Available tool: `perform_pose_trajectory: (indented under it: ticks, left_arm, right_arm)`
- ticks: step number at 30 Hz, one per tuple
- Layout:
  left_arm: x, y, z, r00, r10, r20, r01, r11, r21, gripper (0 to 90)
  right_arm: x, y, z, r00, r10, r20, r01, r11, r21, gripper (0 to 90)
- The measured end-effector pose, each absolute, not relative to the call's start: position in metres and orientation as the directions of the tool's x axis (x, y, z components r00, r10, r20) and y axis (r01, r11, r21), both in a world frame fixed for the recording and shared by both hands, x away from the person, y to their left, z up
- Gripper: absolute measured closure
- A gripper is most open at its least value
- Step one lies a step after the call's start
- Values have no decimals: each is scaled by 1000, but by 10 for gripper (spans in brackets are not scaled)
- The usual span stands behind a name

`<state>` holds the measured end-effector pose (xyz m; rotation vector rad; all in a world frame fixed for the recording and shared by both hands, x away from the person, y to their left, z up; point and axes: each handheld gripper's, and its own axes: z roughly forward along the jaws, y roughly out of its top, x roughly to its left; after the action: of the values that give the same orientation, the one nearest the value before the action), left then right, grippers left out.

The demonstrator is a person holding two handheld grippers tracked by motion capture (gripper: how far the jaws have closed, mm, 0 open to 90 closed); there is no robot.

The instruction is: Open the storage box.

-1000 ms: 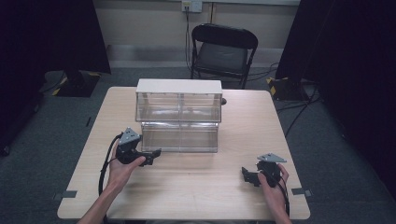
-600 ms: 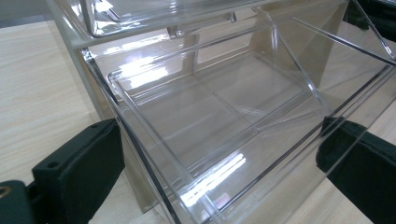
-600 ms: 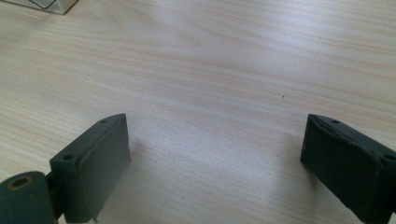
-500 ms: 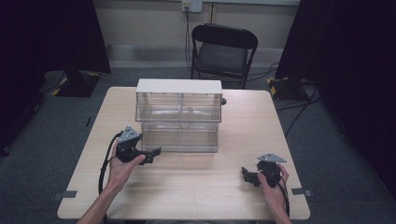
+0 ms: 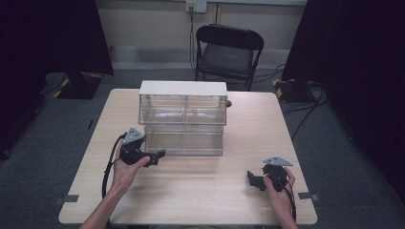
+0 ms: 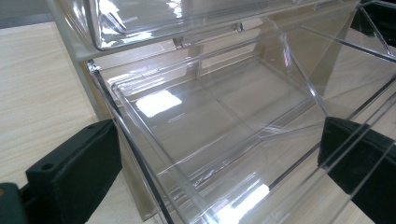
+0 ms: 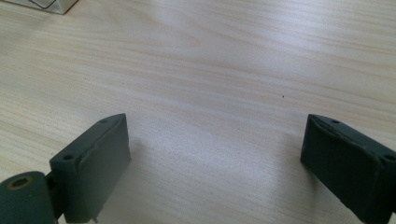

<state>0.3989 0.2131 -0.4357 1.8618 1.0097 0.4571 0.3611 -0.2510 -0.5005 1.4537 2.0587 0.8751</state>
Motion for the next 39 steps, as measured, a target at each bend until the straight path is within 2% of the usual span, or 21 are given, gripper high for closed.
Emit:
perform_pose_trajectory:
  ticks: [39]
  left_arm:
    - [409,214,-430,589,802,-94,450,-229,864,2]
  right_arm:
    - [361,-251,-501,-329,944,-14,645,236,727,73]
